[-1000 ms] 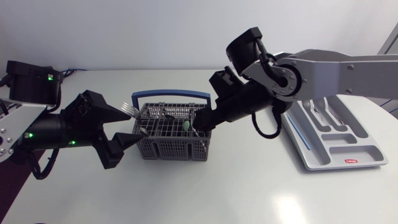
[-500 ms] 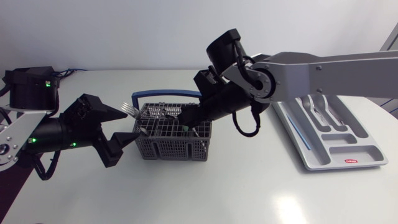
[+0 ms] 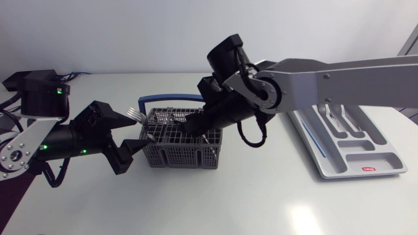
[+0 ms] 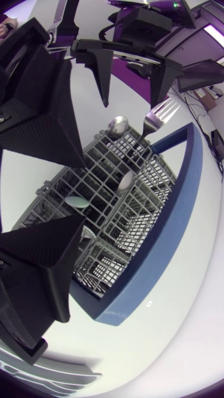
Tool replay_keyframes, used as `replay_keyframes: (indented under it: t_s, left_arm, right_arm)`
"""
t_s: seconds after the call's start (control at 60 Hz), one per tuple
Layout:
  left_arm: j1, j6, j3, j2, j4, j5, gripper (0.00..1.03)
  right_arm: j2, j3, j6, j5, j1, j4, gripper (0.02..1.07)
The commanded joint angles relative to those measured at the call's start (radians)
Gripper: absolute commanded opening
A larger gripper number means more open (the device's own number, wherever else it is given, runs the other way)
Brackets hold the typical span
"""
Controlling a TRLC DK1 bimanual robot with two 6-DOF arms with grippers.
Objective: Unload the cutlery basket into the drawer organizer.
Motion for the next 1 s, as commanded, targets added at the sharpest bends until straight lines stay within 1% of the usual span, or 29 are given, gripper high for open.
replay_keyframes:
  t_s: [0.0, 0.067, 0.217, 0.333, 0.4, 0.467, 0.517, 0.567, 0.583, 0.633, 0.733, 0.767, 0.983]
  left_arm:
    - [0.006, 0.018, -0.028, 0.020, 0.013, 0.000, 0.98]
    - [0.010, 0.020, -0.028, 0.021, 0.015, 0.000, 0.98]
    - [0.011, 0.018, -0.028, 0.029, 0.024, 0.003, 0.98]
    - [0.013, 0.018, -0.028, 0.039, 0.032, 0.005, 0.98]
    - [0.013, 0.018, -0.026, 0.043, 0.036, 0.005, 0.98]
    - [0.013, 0.018, -0.026, 0.047, 0.038, 0.005, 0.98]
    - [0.013, 0.018, -0.025, 0.050, 0.039, 0.005, 0.98]
    - [0.013, 0.018, -0.025, 0.052, 0.039, 0.005, 0.98]
    - [0.013, 0.018, -0.025, 0.052, 0.039, 0.005, 0.98]
    - [0.014, 0.018, -0.025, 0.053, 0.041, 0.005, 0.98]
    - [0.014, 0.018, -0.025, 0.056, 0.042, 0.005, 0.98]
    - [0.014, 0.018, -0.025, 0.059, 0.042, 0.005, 0.98]
    - [0.010, 0.017, -0.022, 0.067, 0.047, 0.005, 0.98]
  right_arm:
    - [0.028, 0.001, 0.036, 0.027, 0.018, 0.009, 0.56]
    - [0.032, -0.001, 0.041, 0.039, 0.020, 0.009, 0.52]
    - [0.037, -0.008, 0.045, 0.064, 0.020, 0.012, 0.52]
    - [0.043, -0.011, 0.045, 0.064, 0.020, 0.019, 0.52]
    - [0.043, -0.011, 0.045, 0.064, 0.021, 0.021, 0.44]
    - [0.043, -0.011, 0.047, 0.064, 0.026, 0.021, 0.43]
    - [0.043, -0.013, 0.051, 0.064, 0.027, 0.021, 0.39]
    - [0.043, -0.013, 0.053, 0.064, 0.027, 0.021, 0.37]
    - [0.043, -0.013, 0.053, 0.064, 0.027, 0.021, 0.34]
    - [0.045, -0.014, 0.053, 0.064, 0.026, 0.021, 0.29]
    - [0.045, -0.017, 0.051, 0.064, 0.029, 0.019, 0.29]
    - [0.046, -0.016, 0.053, 0.067, 0.029, 0.018, 0.26]
    - [0.060, -0.013, 0.054, 0.070, 0.029, 0.018, 0.26]
